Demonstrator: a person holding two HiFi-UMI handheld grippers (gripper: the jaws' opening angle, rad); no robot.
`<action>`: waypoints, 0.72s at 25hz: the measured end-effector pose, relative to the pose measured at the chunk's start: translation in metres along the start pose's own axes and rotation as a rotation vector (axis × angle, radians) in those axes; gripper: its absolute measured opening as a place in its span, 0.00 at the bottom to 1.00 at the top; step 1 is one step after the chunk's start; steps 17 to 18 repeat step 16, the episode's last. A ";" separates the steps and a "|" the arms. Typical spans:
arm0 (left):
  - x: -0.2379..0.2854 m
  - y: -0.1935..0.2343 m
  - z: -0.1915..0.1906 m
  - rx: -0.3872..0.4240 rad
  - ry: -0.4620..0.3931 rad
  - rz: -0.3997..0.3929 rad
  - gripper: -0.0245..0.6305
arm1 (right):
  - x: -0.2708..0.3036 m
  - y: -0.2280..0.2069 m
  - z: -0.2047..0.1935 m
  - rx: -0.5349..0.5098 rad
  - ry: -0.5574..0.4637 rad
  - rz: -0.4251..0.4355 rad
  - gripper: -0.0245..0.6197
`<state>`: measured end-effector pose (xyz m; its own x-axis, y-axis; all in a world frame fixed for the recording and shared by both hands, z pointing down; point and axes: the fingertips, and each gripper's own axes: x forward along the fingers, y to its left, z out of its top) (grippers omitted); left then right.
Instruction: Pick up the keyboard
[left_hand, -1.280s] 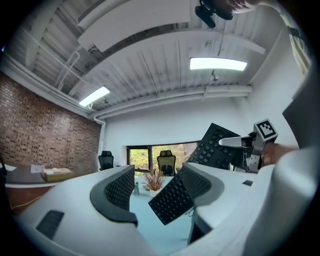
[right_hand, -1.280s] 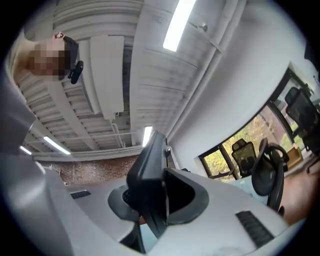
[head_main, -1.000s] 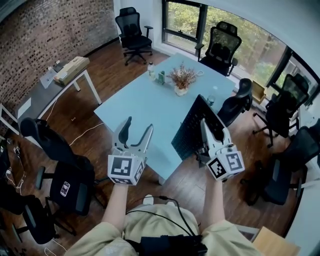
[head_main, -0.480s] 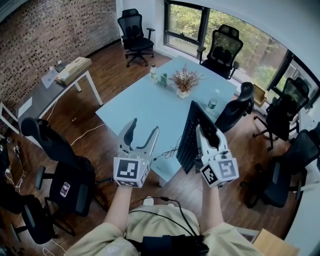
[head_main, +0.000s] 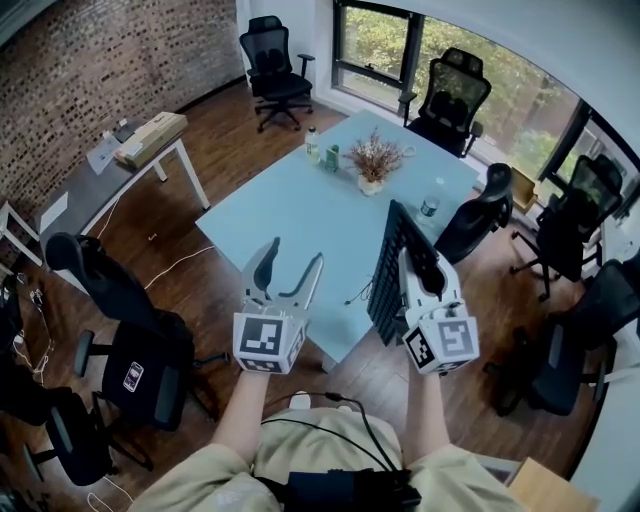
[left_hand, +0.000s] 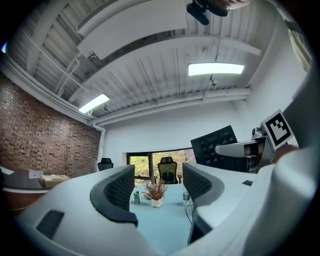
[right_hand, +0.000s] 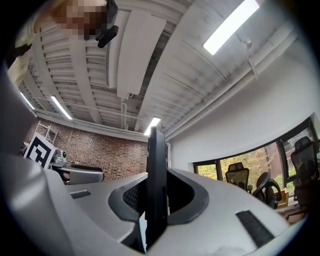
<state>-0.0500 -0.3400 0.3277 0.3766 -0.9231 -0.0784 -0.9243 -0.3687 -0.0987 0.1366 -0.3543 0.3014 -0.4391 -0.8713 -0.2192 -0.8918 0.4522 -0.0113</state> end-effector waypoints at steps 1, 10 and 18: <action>0.001 -0.001 -0.001 0.004 0.001 -0.003 0.49 | -0.001 -0.001 0.000 0.003 0.001 0.001 0.17; 0.007 -0.012 -0.005 -0.023 0.007 -0.030 0.49 | -0.003 0.008 -0.005 -0.007 0.027 0.032 0.17; 0.009 -0.010 -0.011 -0.007 0.001 -0.035 0.49 | -0.003 0.009 -0.004 -0.005 0.034 0.039 0.17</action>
